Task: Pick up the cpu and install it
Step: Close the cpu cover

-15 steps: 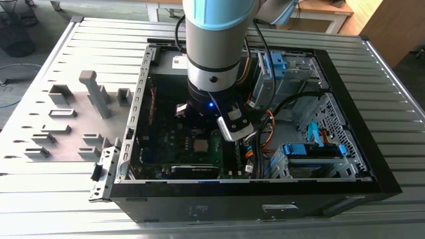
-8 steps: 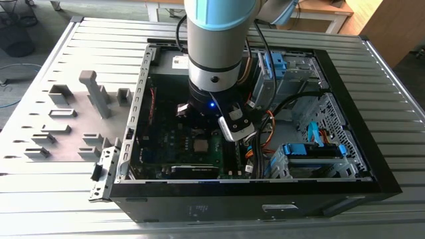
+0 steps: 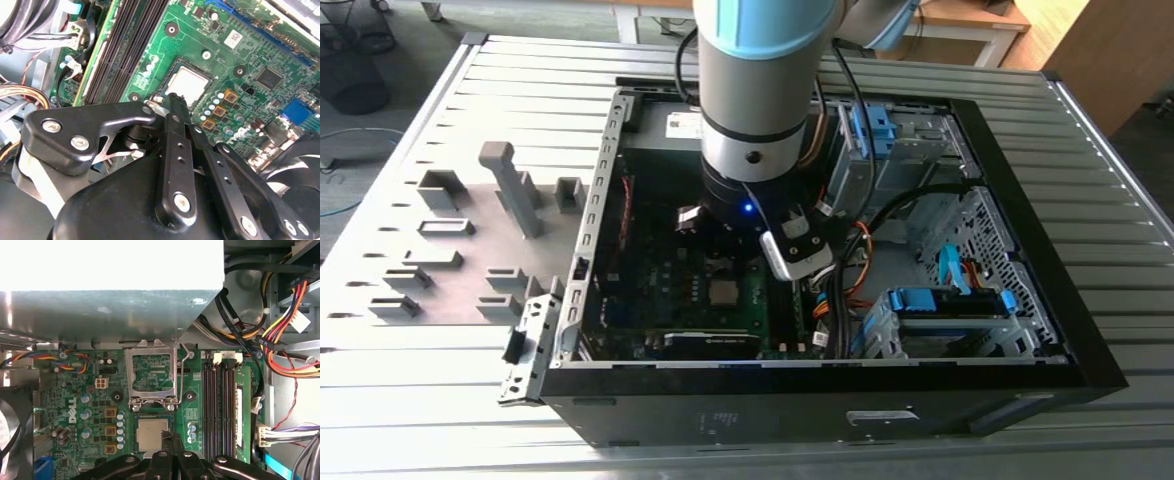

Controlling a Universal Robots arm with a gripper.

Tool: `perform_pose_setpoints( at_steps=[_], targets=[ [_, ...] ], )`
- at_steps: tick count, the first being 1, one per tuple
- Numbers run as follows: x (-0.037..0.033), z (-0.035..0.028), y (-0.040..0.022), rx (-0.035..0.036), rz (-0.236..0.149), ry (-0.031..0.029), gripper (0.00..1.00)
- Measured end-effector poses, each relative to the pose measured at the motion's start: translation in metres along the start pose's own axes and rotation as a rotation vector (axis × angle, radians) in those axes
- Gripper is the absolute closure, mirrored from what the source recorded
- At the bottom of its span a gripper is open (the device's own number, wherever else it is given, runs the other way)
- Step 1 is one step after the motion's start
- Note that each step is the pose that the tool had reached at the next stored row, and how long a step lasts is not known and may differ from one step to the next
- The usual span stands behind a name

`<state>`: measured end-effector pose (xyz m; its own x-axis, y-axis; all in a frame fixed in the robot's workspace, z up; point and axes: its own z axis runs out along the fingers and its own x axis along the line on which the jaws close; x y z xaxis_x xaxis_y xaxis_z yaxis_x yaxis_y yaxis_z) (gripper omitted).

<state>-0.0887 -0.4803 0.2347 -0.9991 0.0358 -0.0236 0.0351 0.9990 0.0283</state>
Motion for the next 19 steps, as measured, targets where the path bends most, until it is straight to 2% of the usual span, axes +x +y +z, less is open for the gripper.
perform_pose_setpoints(
  at_steps=[7,12,19],
  targets=[
    [-0.0053,0.0009,0.0007,-0.0039,-0.025,0.0009,0.89],
    [-0.0073,0.002,0.0013,-0.0052,-0.046,0.0015,0.89],
    [-0.0141,0.0032,0.0019,-0.0061,-0.07,0.0022,0.89]
  ],
)
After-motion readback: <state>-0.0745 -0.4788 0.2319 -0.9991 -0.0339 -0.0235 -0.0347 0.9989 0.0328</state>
